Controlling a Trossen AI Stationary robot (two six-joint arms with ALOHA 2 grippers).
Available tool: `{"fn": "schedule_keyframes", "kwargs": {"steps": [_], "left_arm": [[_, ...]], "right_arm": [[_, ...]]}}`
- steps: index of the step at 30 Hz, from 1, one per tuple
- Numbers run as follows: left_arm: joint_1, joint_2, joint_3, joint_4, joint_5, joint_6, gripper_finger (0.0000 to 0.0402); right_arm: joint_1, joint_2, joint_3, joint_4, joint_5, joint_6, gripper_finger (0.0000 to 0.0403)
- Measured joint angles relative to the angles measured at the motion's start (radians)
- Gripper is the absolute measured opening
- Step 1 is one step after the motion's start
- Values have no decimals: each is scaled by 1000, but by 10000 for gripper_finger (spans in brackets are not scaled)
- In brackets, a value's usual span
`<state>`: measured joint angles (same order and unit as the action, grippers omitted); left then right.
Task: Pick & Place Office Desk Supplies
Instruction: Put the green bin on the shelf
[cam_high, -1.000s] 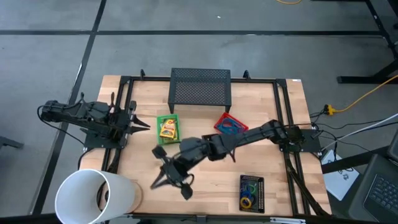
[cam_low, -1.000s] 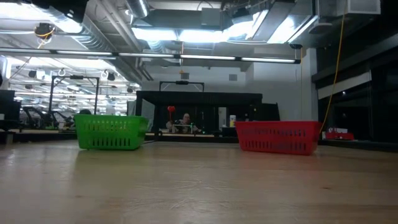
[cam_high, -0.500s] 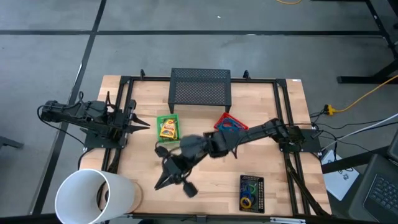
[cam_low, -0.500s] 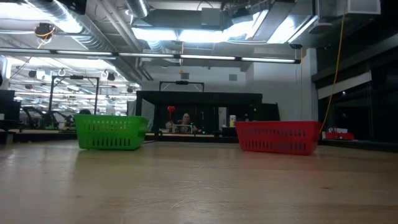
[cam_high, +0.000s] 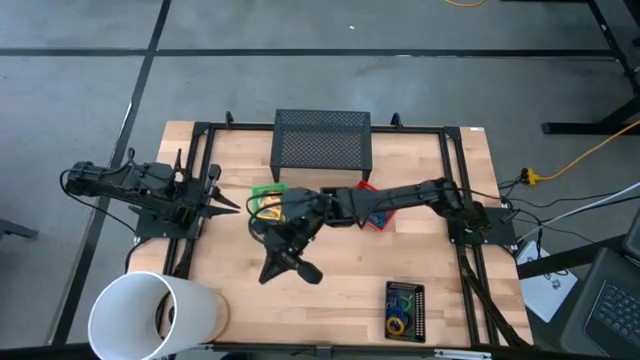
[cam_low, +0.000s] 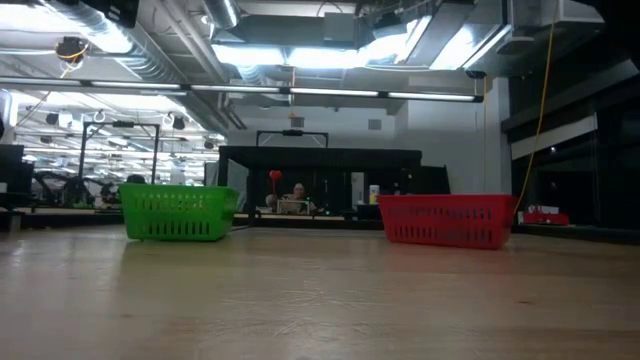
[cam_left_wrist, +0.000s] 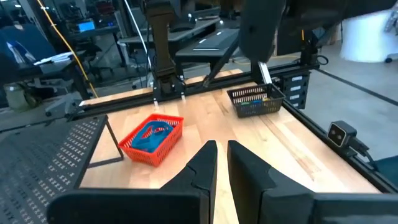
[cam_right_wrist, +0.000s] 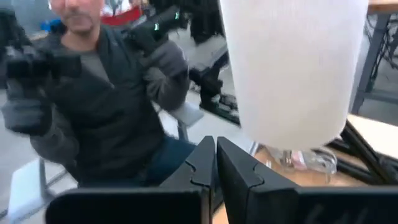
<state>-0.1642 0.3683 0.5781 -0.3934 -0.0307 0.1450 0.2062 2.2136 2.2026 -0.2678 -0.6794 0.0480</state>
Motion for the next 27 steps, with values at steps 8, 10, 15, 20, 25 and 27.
{"fn": "schedule_keyframes", "kwargs": {"steps": [8,10,15,20,25,27], "left_arm": [[0,0,0,1,-3,-3,35],[0,0,0,1,-3,-8,35],[0,0,0,0,-2,-10,35],[0,0,0,3,-5,20,35],[0,6,0,8,-25,28,35],[0,11,0,8,-44,27,35]], "right_arm": [[-34,-63,-245,200,233,83,19],[-59,-152,-356,284,186,79,19],[-77,-454,-804,550,300,66,19],[-14,-757,-1265,778,599,83,19],[46,-1049,-1590,800,783,98,19],[50,-1160,-1672,813,792,94,19]]}}
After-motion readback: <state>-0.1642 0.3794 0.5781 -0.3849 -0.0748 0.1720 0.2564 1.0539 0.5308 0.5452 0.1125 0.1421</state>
